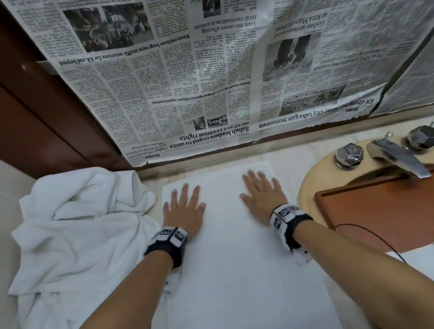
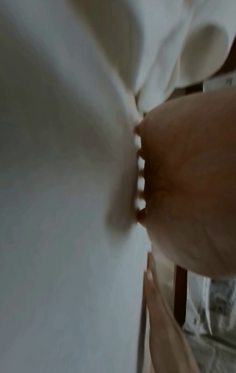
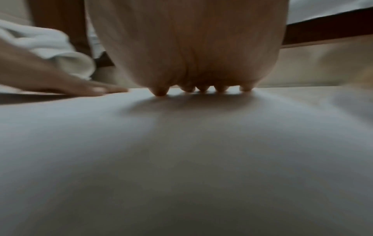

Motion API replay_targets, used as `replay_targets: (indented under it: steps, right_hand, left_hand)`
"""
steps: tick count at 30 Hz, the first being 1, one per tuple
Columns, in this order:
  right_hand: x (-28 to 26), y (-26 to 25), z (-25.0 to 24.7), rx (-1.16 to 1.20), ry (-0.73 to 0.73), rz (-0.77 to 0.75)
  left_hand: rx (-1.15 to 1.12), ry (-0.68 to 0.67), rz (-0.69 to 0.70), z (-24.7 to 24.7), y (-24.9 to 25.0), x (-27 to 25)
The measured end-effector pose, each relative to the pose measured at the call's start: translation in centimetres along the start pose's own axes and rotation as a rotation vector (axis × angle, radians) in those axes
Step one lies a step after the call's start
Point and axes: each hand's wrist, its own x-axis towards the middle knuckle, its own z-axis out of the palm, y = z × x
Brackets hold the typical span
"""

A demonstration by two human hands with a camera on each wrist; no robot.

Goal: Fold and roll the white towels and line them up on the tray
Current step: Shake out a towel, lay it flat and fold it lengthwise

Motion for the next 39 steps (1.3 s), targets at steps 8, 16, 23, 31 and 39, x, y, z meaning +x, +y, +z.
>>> replay_targets:
  steps: [8, 16, 23, 31, 39]
  right_hand:
    - [-2.3, -0.4, -1.1, 0.087, 0.006, 0.058]
    - [-8.4, -2.3, 4.0, -0.031, -0.043, -0.117]
    - [-10.4, -1.5, 3.4, 0.020, -0.010, -0.032]
    - [-13.2, -1.2, 5.4, -0.012, -0.023, -0.078]
    - [-15.9, 1.7, 1.4, 0.158, 0.229, 0.133]
  left_hand:
    - [-0.109, 0.120, -0.084, -0.9, 0.3, -1.1]
    - [0.005, -0.009, 0.135, 4.3, 3.8, -8.2]
    - [-0.053, 0.089, -0.029, 4.4, 1.8, -9.7]
    - [-0.060, 0.059, -0.031, 6.5, 3.6, -12.3]
    - [-0.343, 0.184, -0.036, 1.3, 6.8, -7.8]
